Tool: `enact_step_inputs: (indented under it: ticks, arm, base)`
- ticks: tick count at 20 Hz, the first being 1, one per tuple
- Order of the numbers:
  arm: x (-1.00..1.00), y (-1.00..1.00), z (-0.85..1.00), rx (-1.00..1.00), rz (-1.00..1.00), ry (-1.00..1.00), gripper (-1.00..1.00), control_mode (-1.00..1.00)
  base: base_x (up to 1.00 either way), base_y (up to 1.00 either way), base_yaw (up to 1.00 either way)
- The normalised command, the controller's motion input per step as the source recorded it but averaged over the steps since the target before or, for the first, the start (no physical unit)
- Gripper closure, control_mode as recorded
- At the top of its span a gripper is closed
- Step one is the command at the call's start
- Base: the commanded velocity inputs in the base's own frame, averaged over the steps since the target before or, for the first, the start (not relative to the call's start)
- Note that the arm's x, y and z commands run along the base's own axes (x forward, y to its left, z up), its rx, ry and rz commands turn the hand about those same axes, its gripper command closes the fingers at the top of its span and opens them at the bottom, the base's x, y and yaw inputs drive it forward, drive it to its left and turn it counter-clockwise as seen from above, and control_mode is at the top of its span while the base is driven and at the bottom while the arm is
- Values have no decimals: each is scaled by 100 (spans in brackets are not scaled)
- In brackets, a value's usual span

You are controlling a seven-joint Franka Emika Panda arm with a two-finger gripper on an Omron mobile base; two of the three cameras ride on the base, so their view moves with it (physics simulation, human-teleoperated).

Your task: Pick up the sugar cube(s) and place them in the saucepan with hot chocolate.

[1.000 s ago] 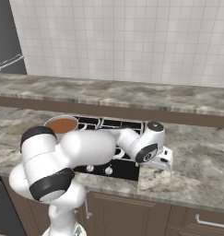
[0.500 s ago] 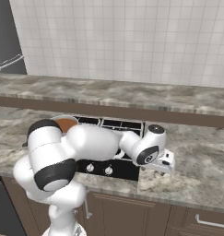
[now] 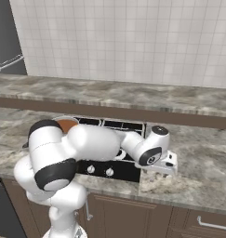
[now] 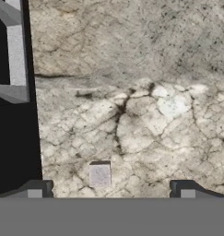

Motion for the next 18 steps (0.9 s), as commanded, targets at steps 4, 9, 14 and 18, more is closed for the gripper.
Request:
enact_step_inputs:
  ticks: [4,9,14,18]
  arm:
    - [-18,0,0,0,9,0,-100,-100]
    - [-12,13,0,0,6,0,-100,-100]
    - [0,15,-4,0,1,0,-100,-100]
    - [6,0,-14,0,0,0,-100,-100]
  base:
    - [0,0,0]
    - [0,0,0]
    - [0,0,0]
    - [0,0,0]
